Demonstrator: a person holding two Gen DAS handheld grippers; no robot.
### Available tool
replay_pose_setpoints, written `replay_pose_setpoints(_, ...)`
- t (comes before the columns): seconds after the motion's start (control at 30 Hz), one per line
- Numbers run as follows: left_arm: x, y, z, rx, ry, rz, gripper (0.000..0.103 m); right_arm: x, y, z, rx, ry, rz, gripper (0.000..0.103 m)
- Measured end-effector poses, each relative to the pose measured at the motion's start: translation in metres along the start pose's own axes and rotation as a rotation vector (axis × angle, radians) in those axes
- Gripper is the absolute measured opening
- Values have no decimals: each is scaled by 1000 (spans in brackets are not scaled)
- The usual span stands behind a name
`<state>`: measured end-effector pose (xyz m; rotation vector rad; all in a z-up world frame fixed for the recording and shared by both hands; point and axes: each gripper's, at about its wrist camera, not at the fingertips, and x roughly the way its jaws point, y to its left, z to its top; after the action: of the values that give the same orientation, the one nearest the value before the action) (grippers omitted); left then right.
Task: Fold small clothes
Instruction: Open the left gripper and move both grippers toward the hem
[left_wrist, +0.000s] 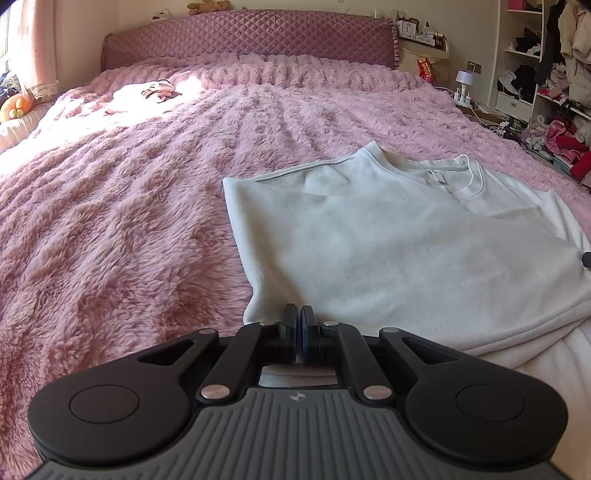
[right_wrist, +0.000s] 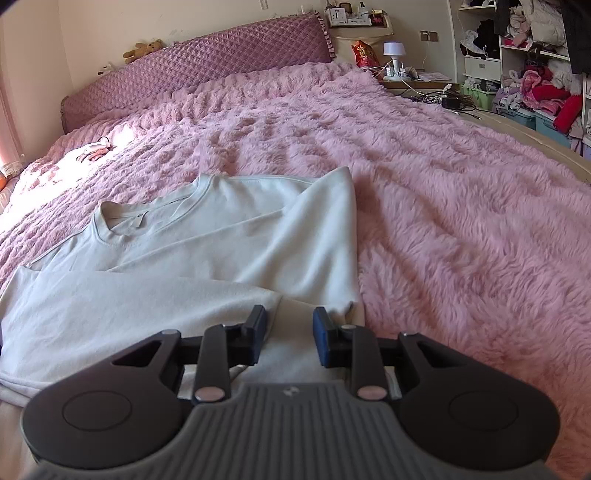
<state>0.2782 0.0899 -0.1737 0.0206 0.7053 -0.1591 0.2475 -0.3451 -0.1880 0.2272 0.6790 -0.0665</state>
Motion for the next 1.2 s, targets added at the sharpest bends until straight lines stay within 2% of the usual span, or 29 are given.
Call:
replay_pose_setpoints(0.1,-21,1,8,-24,-25,-25,14,-18,1,5,22,-13,21,27)
replay_pose_setpoints(0.27,-80,-2,9,-36,-78,-74,20,-83,7,6,-10,-56,93,31)
replay_pose_setpoints(0.33,-108,-3,3,-49,-91,-107,26,-112,6,-1,-12,-61,122,38)
replay_pose_setpoints(0.4,-131,-5,-6,-57,-92,-123,34,-140,3,-10,-12,-67,142,40)
replay_pose_setpoints(0.43,-142,-6,-11,-58,-88,-129,35,-155,2,-16,-13,-68,152,40)
replay_pose_setpoints(0.5,-163,-10,-25,-60,-75,-125,48,-185,-4,-30,-20,-65,171,40)
replay_pose_setpoints(0.6,-187,-10,-44,-93,-50,-128,54,-218,-12,-49,-32,-20,188,39)
replay_pose_setpoints(0.7,-208,-4,-65,-157,-8,-130,63,-249,-23,-71,-41,12,187,39)
replay_pose_setpoints(0.77,-217,1,-77,-202,14,-146,64,-266,-31,-86,-48,31,180,39)
replay_pose_setpoints(0.9,-226,27,-105,-354,95,-219,64,-292,-51,-117,-54,98,157,39)
replay_pose_setpoints(1.0,-229,53,-125,-468,127,-275,64,-302,-69,-133,-39,149,149,39)
replay_pose_setpoints(1.13,-222,85,-148,-633,168,-387,64,-306,-86,-149,-2,204,158,39)
replay_pose_setpoints(1.2,-216,94,-158,-700,193,-410,64,-303,-91,-155,24,233,169,39)
